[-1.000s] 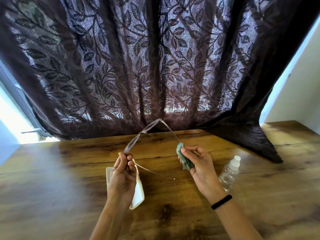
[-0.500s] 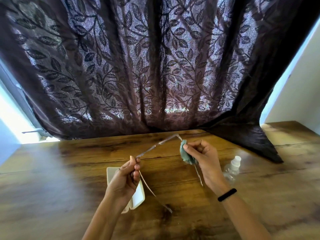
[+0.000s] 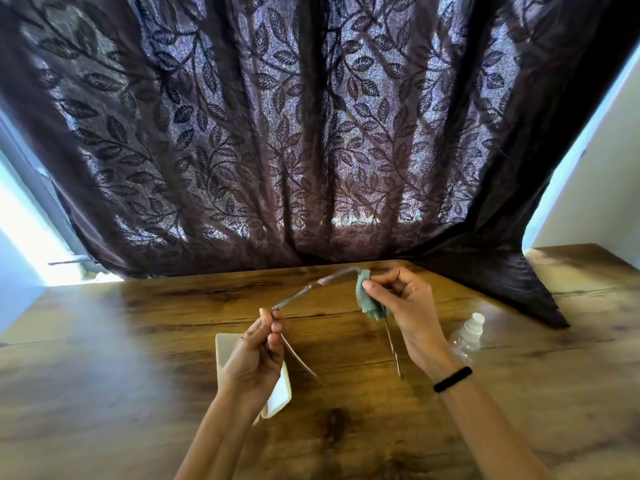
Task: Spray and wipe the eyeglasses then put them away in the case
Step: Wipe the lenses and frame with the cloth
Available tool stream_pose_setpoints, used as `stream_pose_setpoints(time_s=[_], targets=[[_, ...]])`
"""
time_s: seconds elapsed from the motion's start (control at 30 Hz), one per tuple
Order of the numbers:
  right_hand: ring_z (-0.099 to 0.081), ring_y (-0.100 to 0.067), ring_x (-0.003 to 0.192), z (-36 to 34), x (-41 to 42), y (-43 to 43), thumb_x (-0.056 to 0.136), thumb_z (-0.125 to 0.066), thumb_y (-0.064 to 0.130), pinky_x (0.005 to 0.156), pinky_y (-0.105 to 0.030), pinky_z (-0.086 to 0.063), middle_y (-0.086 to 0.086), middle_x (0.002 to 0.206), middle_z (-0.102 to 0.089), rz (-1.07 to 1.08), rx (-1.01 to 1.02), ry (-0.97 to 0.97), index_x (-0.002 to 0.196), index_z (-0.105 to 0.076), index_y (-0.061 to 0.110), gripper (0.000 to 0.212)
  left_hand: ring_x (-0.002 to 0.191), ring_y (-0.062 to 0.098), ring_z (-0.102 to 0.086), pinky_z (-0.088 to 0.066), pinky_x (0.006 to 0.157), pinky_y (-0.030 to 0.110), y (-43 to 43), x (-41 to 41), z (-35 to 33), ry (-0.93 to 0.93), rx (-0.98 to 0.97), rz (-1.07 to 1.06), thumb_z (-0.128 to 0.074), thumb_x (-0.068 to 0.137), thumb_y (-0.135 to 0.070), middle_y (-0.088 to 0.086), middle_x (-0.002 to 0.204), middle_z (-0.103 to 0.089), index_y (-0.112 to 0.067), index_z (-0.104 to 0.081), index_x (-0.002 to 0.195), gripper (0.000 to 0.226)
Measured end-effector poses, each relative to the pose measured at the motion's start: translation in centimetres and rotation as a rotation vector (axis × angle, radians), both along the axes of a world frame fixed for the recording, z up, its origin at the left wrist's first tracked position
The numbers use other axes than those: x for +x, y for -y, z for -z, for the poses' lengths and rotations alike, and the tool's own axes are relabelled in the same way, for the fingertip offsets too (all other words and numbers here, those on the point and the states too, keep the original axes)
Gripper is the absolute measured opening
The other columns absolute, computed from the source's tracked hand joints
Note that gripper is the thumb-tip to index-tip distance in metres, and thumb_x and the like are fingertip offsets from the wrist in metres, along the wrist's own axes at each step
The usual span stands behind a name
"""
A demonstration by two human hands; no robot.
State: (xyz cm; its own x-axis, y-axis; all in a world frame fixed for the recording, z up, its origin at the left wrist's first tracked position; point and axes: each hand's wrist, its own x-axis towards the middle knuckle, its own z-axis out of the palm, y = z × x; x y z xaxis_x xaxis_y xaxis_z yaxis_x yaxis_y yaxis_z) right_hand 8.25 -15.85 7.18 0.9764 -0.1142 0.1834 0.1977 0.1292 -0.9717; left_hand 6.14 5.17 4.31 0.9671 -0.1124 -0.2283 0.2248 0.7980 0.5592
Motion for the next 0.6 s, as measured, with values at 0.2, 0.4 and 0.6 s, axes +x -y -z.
stream_pose_setpoints(time_s=[0.2, 0.4, 0.6], targets=[[-0.068, -0.018, 0.072, 1.8, -1.7, -0.6, 0.070, -0.072, 0.009, 0.053, -0.022, -0.054, -0.011, 0.082, -0.071, 0.111, 0.097, -0.051, 0.080, -0.066, 0.009, 0.011, 0.039, -0.004, -0.050, -0.040, 0.039, 0.003, 1.0, 0.0, -0.8, 0.005, -0.112, -0.238, -0.047, 0.086, -0.031, -0.011, 0.053, -0.055, -0.018, -0.054, 0.078, 0.017], [-0.066, -0.016, 0.063, 2.5, -2.5, -0.9, 0.072, -0.072, 0.007, 0.048, -0.022, -0.053, -0.003, 0.072, -0.072, 0.164, 0.188, -0.060, 0.074, -0.068, 0.013, 0.007, 0.041, -0.003, -0.051, -0.039, 0.041, 0.003, 1.4, 0.0, -1.1, 0.019, -0.068, -0.292, -0.040, 0.095, -0.028, -0.011, 0.054, -0.055, -0.018, -0.055, 0.077, 0.025], [-0.065, -0.012, 0.070, 3.1, -2.5, -0.7, 0.072, -0.074, 0.007, 0.061, -0.026, -0.055, -0.001, 0.074, -0.071, 0.339, 0.090, 0.031, 0.071, -0.068, 0.015, 0.009, 0.048, 0.001, -0.053, -0.047, 0.050, 0.007, 1.5, -0.2, -0.7, 0.114, 0.067, -0.378, -0.055, 0.078, -0.025, -0.005, 0.059, -0.060, -0.010, -0.061, 0.080, 0.016]])
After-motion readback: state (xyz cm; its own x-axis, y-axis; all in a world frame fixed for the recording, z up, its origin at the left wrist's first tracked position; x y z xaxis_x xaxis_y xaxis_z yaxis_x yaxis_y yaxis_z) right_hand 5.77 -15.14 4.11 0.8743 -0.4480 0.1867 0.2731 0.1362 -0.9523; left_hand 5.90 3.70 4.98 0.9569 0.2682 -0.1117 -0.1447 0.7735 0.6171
